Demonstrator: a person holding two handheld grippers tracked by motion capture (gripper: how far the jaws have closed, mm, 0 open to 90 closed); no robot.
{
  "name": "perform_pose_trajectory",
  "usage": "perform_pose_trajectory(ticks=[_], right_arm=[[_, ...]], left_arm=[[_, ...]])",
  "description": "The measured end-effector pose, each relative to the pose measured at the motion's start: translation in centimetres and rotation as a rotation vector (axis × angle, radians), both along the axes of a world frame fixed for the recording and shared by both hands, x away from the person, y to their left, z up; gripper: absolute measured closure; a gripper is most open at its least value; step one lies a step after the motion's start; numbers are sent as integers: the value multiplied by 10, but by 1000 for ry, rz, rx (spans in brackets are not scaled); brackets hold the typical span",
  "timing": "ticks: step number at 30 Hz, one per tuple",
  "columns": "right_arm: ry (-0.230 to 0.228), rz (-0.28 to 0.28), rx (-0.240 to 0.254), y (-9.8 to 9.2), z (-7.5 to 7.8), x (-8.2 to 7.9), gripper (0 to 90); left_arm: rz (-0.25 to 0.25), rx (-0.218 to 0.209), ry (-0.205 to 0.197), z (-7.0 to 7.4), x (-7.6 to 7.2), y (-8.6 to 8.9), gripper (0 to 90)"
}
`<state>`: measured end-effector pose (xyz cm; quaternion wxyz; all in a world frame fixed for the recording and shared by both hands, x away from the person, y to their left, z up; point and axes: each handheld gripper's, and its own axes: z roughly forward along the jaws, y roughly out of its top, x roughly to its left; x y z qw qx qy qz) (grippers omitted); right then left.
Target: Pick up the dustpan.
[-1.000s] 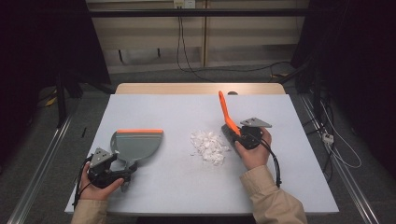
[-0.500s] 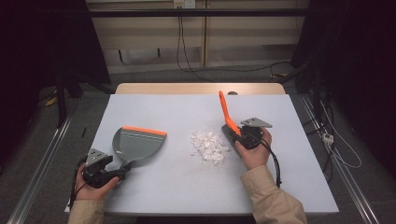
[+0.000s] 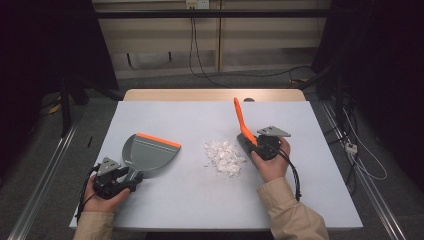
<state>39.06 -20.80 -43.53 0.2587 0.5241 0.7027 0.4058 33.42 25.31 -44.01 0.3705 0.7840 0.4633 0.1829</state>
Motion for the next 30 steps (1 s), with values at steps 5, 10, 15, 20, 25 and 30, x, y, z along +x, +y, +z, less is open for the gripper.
perform_pose_trajectory(ticks=[5,10,15,20,25,30], right_arm=[[-3,1,-3,1,0,0,714],[-6,4,-5,1,0,0,714],[-6,4,-7,1,0,0,714],[-3,6,-2,0,0,0,714],[19,19,2,0,2,1,713],[32,28,-25,1,4,1,711]], left_arm=[[30,28,6,-1,5,-3,414],[23,42,51,-3,10,-6,507],[-1,46,72,-2,13,-6,622],[-42,48,77,2,14,-6,626],[-105,32,61,11,10,-9,627],[-176,19,60,15,4,-13,627]])
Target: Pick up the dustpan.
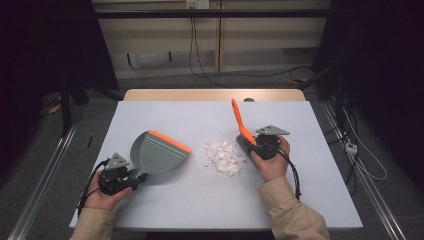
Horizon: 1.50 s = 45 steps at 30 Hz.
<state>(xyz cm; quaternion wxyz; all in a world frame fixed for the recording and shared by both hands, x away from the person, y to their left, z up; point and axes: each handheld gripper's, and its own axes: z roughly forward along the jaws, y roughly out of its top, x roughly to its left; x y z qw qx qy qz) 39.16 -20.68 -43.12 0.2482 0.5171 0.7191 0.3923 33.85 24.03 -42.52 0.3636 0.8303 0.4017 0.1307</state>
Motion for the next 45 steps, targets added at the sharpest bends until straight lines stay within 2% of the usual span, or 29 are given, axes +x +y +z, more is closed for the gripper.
perform_pose_trajectory(ticks=[3,4,6,7,9,11,15,17,20,21,22,26,28,29,30,32,35,37,38,39,41,45], right_arm=[[25,5,4,0,3,0,698],[18,9,4,0,4,0,684],[19,21,-18,1,8,0,652],[18,24,-23,2,10,0,634],[6,28,-38,4,15,-1,634],[14,35,-58,5,18,-1,626],[47,42,-67,5,20,1,640],[69,37,-80,5,18,2,641],[97,38,-95,4,15,3,705],[95,36,-94,4,14,4,712],[98,37,-95,4,14,4,713],[99,46,-105,4,14,3,714],[99,50,-101,4,14,3,714],[97,50,-107,4,14,2,714],[95,54,-106,4,14,2,714],[95,55,-101,5,14,2,714],[96,51,-99,4,14,2,714],[95,49,-98,4,14,2,713],[94,47,-102,5,14,2,712],[92,46,-104,5,14,3,711],[98,51,-99,5,14,3,710],[82,51,-95,6,16,4,654]], left_arm=[[-49,12,-7,2,-3,-2,627],[-65,13,-11,3,-3,-2,627],[-88,17,-14,4,-4,-4,627],[-102,17,-2,5,-4,-4,627],[-126,13,-1,5,-5,-7,627],[-148,25,4,4,-6,-10,627],[-208,41,6,3,-7,-16,626],[-228,33,17,3,-8,-19,627],[-262,33,27,2,-9,-23,626],[-263,45,26,2,-9,-25,627],[-283,28,32,1,-9,-27,626],[-331,41,42,0,-10,-34,626],[-336,40,50,-1,-11,-37,626],[-332,53,47,-1,-11,-39,626],[-344,33,59,-2,-11,-39,626],[-363,50,57,-2,-11,-40,626],[-366,36,63,-3,-11,-43,626],[-382,44,64,-3,-10,-45,626],[-373,53,61,-3,-10,-47,626],[-387,33,70,-4,-9,-48,626],[-397,37,74,-4,-9,-50,626],[-407,37,78,-4,-7,-55,625]])
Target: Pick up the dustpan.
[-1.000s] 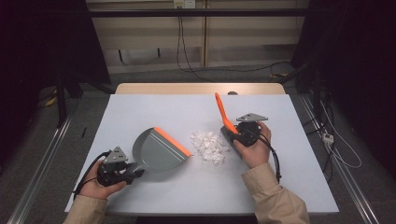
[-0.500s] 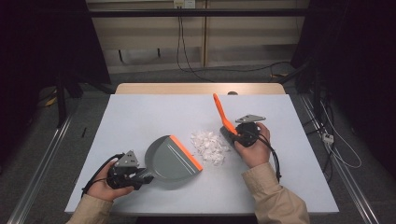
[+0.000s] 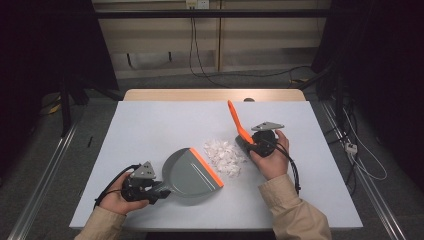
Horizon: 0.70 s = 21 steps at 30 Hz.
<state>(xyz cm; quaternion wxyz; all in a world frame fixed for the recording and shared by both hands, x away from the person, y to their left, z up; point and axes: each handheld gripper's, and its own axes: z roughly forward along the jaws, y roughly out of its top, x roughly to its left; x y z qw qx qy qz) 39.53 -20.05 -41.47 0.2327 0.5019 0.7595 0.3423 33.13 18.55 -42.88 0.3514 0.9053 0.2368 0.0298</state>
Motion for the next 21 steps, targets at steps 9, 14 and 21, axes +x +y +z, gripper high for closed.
perform_pose_trajectory(ticks=[9,14,21], right_arm=[[21,2,-37,4,1,3,713],[19,16,-36,8,0,1,715],[3,0,-27,11,-1,0,716]], left_arm=[[-8,-11,26,-1,7,-7,625],[-12,-6,37,-4,10,-9,624],[-18,-1,38,-3,11,-8,624]])
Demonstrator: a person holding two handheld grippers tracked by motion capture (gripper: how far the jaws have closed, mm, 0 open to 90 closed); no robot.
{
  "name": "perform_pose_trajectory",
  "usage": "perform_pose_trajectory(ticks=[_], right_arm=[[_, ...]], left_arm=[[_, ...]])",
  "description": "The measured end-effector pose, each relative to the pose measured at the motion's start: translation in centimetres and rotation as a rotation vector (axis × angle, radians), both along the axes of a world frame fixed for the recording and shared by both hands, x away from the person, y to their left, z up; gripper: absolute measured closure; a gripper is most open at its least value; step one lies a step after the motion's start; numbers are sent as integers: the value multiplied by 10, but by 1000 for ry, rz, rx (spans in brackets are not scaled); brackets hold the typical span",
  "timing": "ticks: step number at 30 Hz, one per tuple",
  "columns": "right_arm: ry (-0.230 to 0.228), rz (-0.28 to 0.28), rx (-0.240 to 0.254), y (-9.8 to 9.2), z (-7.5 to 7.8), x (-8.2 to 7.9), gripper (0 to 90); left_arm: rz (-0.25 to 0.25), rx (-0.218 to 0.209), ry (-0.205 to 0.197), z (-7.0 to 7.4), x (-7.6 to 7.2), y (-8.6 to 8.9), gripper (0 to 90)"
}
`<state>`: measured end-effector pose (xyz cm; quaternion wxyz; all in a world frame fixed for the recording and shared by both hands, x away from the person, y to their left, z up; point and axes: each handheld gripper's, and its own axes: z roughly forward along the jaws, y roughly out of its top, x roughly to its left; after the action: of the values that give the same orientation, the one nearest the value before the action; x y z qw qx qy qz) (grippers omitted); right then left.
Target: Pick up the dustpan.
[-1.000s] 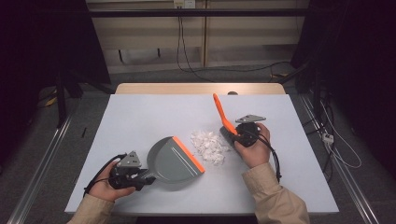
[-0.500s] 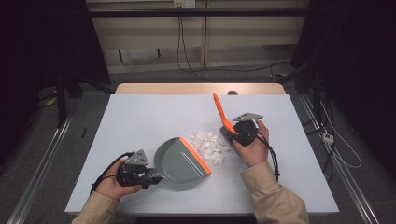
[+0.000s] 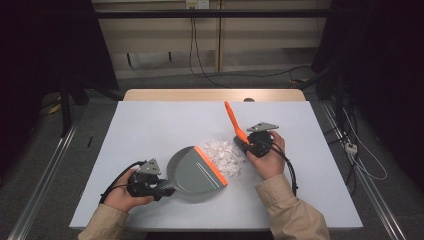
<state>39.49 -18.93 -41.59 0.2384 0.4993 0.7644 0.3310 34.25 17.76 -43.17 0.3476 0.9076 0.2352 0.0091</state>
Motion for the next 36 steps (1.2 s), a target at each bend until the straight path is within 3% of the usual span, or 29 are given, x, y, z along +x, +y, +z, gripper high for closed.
perform_pose_trajectory(ticks=[6,8,12,16,18,36], right_arm=[[-21,-6,10,-1,0,0,716],[-42,-8,9,0,1,0,716],[-78,-23,-8,0,3,1,716],[-66,-13,-30,5,-4,4,716],[-69,-17,-6,6,-5,5,717],[-67,-19,0,10,-5,7,716]], left_arm=[[-6,1,6,3,-3,4,625],[-10,-14,10,3,-3,7,625],[-3,-3,15,1,-1,5,624],[28,-12,13,0,3,4,618],[26,-15,19,-1,4,3,620],[53,1,3,-1,5,1,619]])
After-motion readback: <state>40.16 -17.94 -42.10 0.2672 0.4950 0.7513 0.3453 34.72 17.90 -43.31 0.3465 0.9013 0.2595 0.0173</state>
